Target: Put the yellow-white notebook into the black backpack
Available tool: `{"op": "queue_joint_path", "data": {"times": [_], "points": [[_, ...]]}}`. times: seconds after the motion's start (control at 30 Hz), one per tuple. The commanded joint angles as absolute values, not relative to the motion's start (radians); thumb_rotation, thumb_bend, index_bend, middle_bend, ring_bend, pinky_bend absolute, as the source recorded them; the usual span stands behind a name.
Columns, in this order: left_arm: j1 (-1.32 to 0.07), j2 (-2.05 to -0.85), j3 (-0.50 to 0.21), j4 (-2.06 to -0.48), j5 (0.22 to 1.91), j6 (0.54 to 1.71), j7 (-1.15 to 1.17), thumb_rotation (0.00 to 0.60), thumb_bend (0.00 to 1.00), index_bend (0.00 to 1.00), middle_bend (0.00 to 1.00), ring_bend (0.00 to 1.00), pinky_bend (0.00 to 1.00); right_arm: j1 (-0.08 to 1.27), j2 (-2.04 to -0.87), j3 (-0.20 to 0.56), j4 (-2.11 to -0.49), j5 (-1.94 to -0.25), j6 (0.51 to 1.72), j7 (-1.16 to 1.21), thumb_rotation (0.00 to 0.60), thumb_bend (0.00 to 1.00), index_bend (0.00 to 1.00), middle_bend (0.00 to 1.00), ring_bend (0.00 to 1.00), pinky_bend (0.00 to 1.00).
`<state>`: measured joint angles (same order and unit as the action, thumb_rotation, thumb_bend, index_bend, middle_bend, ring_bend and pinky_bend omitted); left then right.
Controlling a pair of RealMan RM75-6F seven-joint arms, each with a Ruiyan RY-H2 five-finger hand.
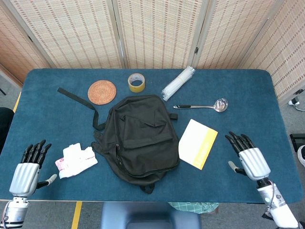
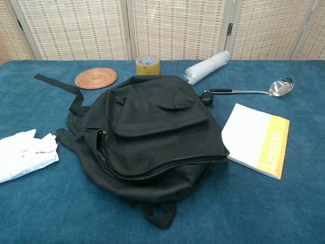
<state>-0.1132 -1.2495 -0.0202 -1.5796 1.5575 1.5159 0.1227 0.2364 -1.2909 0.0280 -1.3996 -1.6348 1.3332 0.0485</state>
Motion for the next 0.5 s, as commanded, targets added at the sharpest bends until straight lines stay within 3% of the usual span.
{"op": "queue_joint_path", "data": {"times": [0.03,0.5], "points": [[-0.109,-1.247,-0.019,-1.578,1.553,1.518,0.118,0.600,0.20,0.10,0.05,0.07,0.00,0.311,-1.395,0.035,-1.266,-1.649,1.251,0.053,0.600,0.34,0.00,0.08,0.14,0.10],[-0.104,-1.247,-0.019,-1.582,1.547,1.514,0.121,0.600,0.20,0.10,0.05,0.07,0.00,0.414,-1.628,-0.006,-0.889,-1.679,1.172,0.178,0.600,0.34,0.00,0.08,0.13,0.09]]}}
